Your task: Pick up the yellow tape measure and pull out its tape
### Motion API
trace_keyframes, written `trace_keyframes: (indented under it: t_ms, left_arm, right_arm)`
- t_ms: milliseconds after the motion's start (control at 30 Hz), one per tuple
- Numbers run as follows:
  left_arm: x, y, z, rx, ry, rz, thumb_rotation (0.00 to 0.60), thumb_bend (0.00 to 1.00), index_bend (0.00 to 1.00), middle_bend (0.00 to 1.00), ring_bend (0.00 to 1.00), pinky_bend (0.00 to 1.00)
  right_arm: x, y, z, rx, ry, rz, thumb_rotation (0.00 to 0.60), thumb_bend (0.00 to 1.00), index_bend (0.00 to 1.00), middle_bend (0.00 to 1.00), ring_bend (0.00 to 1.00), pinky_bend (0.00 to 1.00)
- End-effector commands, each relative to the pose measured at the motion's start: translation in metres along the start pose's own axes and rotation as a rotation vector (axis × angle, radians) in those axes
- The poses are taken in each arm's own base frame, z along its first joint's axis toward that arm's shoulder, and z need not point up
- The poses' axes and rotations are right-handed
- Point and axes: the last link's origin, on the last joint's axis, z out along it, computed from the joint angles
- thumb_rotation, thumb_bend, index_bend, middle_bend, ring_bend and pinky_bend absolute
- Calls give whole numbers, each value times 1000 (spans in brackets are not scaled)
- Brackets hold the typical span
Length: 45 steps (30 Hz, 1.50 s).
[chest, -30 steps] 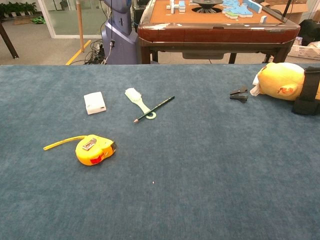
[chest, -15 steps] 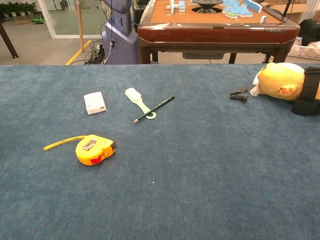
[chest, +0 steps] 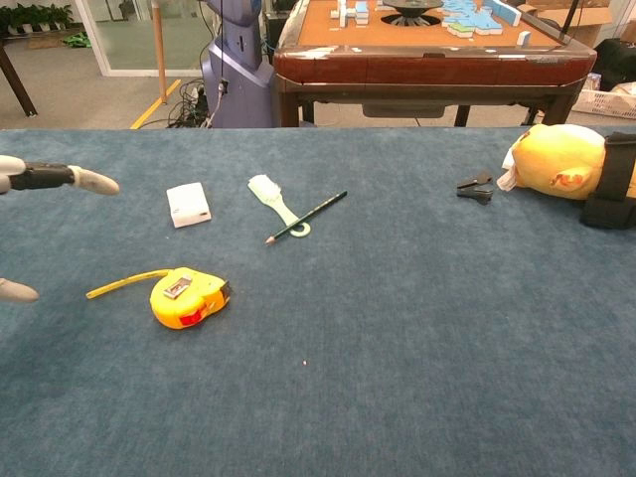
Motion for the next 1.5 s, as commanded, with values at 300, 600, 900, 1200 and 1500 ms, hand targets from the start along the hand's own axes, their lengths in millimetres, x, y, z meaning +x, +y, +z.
trace_keyframes:
  t_ms: [300,600,900,1200,1500]
  left_arm:
    - [-11,27,54,-84,-122,113,600,41,73,57,26,0]
    - [-24,47,82,-137,-151,189,600,42,139,60,29,0]
    - [-34,47,96,-122,-161,240,600,45,193,110,63,14]
    - [-40,48,102,-102,-169,243,600,56,232,139,73,23]
    - [-42,51,108,-106,-168,252,600,101,270,183,100,41]
  right_arm:
    - [-4,4,-1,-12,-14,1,600,376,434,414,414,389]
    - [-6,10,-3,-32,-22,3,600,376,434,414,414,390]
    - [-5,15,-7,-47,-20,5,600,376,434,414,414,390]
    - [-4,18,-10,-58,-21,6,600,376,434,414,414,390]
    - [-5,21,-11,-65,-24,7,600,373,434,415,414,390]
